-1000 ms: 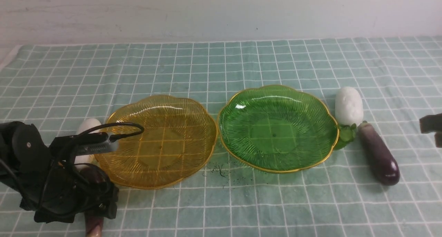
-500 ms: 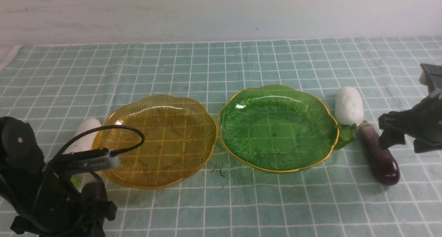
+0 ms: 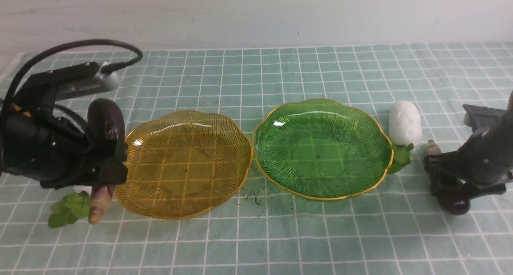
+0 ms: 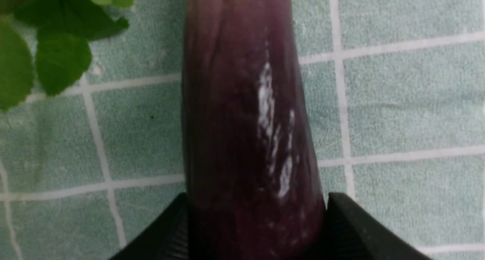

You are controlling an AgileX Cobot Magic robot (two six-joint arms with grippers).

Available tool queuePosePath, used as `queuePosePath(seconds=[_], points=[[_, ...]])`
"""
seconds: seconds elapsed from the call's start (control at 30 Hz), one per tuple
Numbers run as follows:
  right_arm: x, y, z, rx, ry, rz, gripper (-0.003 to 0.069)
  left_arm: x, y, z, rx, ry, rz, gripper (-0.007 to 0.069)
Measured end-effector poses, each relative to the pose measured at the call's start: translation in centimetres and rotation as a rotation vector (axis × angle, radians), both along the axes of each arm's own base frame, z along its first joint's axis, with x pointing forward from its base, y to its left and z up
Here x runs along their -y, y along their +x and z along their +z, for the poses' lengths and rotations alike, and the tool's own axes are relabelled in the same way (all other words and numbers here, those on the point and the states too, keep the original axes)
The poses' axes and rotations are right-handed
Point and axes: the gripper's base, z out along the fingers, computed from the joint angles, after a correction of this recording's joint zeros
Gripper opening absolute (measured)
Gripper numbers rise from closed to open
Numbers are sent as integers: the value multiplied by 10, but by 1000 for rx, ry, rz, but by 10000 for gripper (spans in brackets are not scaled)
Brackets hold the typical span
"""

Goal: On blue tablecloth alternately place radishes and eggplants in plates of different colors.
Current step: 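Pick up the eggplant and place it on the yellow plate with the right gripper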

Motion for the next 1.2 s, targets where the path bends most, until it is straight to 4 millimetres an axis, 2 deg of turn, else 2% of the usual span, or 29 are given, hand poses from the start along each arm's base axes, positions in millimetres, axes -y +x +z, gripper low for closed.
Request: queuePosePath(seconds=[0.03,0.07,0.2,0.27,0.3,0.37,0.4,0.5,0.57,0.63,0.67,0.73,0.8,0.87,0.9,0.97,1.03,1.1,1.2], points=[[0,0,0,0,0,0,391,0,1,-2,-5,1,-2,265],[-1,-5,21,43,8,-5,391,1,17,-7,-12,11,-16,265],[-10,-17,72,200,80,-24,391,1,48,-33,-51,39,-58,265],[-29,-24,97,290,175,8,391,2,66,-50,-63,50,-69,265],[-48,-27,106,318,243,61,391,2,74,-58,-68,55,-70,265],[-84,-28,108,330,350,160,391,2,90,-72,-79,53,-69,290],[-100,-28,108,335,390,207,391,3,95,-78,-94,52,-69,335],[-156,-17,99,329,464,354,391,4,102,-88,-155,45,-87,540],[-186,-6,92,316,490,410,391,5,101,-87,-187,38,-97,643],[-211,5,83,304,501,455,391,5,103,-81,-207,36,-90,675],[-227,12,77,298,508,479,391,4,103,-74,-223,49,-82,658],[-251,23,66,287,520,505,391,-1,101,-62,-240,99,-80,557],[-266,31,58,278,529,519,401,-7,94,-48,-251,171,-81,371],[-286,40,41,243,545,525,420,-16,83,-32,-255,252,-71,110],[-293,45,37,226,557,527,435,-20,79,-24,-247,272,-54,60],[-301,52,26,186,564,529,472,-30,70,-8,-218,269,2,10],[-303,55,23,162,555,535,517,-42,64,4,-189,259,46,-3],[-303,55,27,142,527,564,552,-53,61,8,-185,254,82,-4],[-298,53,42,98,489,637,566,-68,60,5,-207,237,108,-4]])
